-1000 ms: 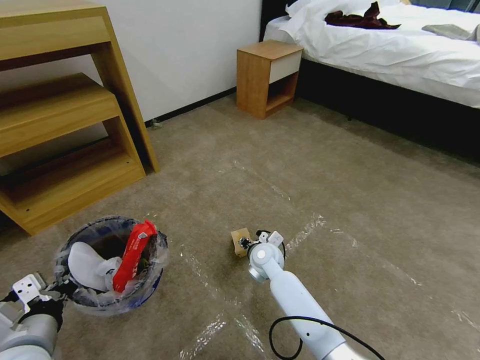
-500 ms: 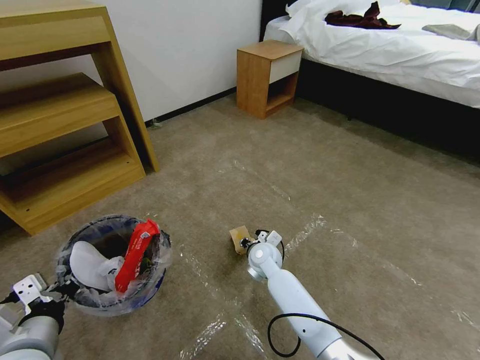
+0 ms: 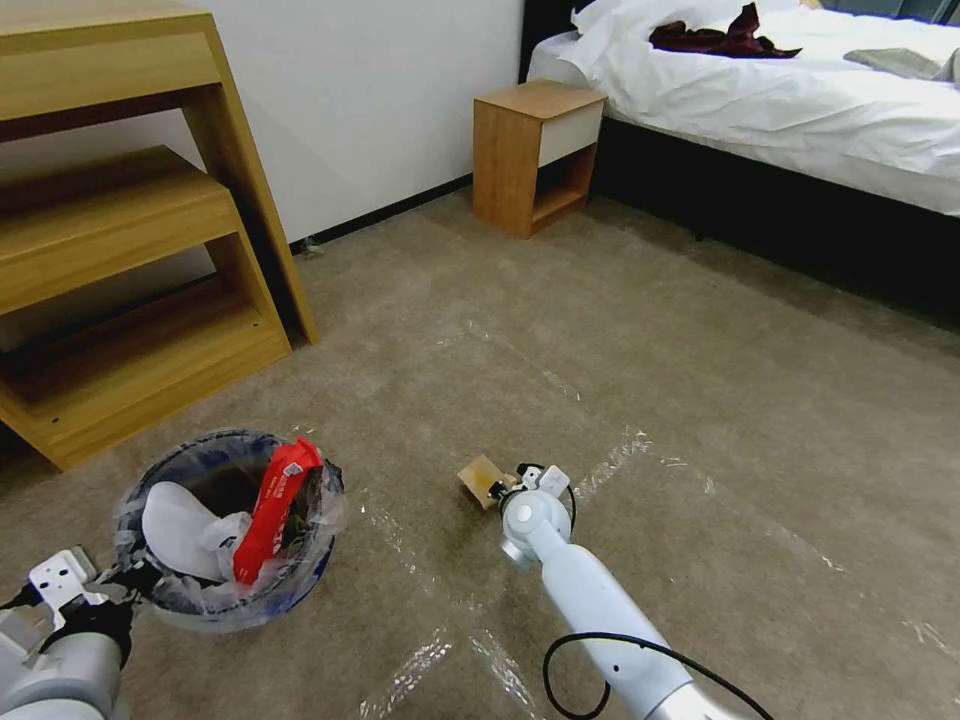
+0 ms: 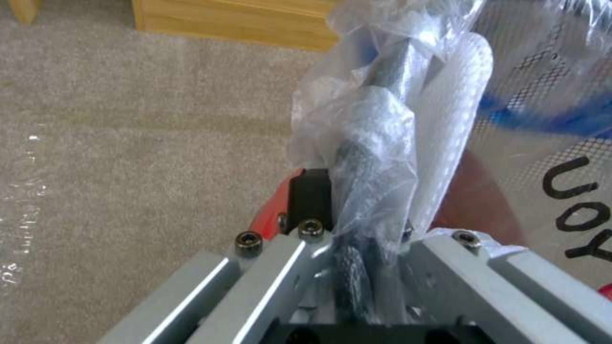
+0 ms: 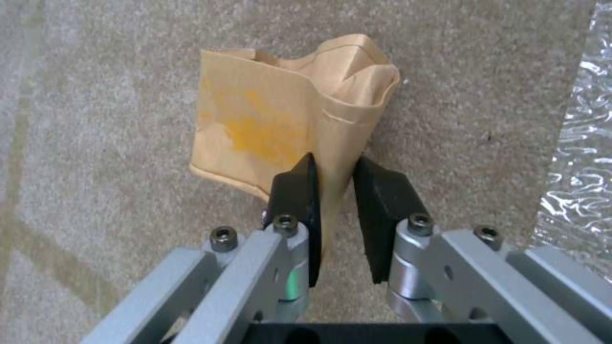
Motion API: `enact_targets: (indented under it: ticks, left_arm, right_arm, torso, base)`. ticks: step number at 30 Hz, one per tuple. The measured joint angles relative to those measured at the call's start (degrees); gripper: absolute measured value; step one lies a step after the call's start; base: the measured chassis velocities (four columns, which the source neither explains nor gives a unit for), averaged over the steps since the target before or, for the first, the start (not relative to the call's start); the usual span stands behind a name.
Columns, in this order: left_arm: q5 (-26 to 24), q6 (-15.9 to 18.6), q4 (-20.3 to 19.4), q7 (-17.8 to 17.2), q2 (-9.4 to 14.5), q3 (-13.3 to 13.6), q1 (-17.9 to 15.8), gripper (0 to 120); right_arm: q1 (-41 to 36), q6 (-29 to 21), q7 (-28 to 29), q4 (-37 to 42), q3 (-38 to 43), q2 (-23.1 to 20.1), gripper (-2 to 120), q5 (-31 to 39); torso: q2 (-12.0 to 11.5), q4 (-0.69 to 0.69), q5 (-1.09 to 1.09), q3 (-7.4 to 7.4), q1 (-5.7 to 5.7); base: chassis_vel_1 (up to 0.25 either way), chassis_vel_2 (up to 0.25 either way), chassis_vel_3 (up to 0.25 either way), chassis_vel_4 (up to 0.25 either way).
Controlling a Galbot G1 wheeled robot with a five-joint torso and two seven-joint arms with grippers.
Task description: Pick up the trash bin and place the garbage on the floor into it.
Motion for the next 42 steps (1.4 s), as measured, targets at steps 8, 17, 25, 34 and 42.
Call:
enact_targets:
  ticks: [8, 17, 25, 34, 42]
  left_arm:
    - [0.00, 0.00, 0.25, 0.02, -0.01, 0.00, -0.26, 0]
    - [-0.01, 0.02, 0.78, 0.01, 0.18, -0.05, -0.22, 0]
    - [-0.07, 0.04, 1.29, -0.03, 0.58, -0.09, -0.56, 0]
    - [-0.10, 0.05, 1.55, -0.05, 0.72, 0.02, -0.80, 0]
    - [-1.15, 0.73, 1.33, -0.46, 1.76, 0.00, -1.55, 0]
  right_arm:
    - [0.12, -0.05, -0.10, 0.13, -0.08, -0.69, 14, -0.01]
    - [-0.63, -0.04, -0.71, 1.83, -0.20, -2.72, 5, -0.09]
    - [-2.83, -0.01, -1.59, 9.03, 0.23, -6.82, 0, 1.72]
    - [-5.81, 0.79, -2.93, 17.62, 0.37, -10.87, 0, 1.48]
    - [-5.42, 8.80, -13.75, 35.81, -1.26, -24.05, 0, -1.03]
  torso:
    - [0.00, 0.00, 0.00, 0.00, 0.00]
    - [0.00, 0.00, 0.00, 0.00, 0.00]
    - [0.00, -0.02, 0.00, 0.00, 0.00]
    - [0.00, -0.01, 0.00, 0.00, 0.00]
    - [0.00, -0.02, 0.01, 0.00, 0.00]
  base:
    - [0.000, 0.000, 0.000, 0.000]
    - [0.000, 0.000, 0.000, 0.000]
    - [0.000, 0.000, 0.000, 0.000]
    - [0.000, 0.000, 0.000, 0.000]
    - [0.000, 0.000, 0.000, 0.000]
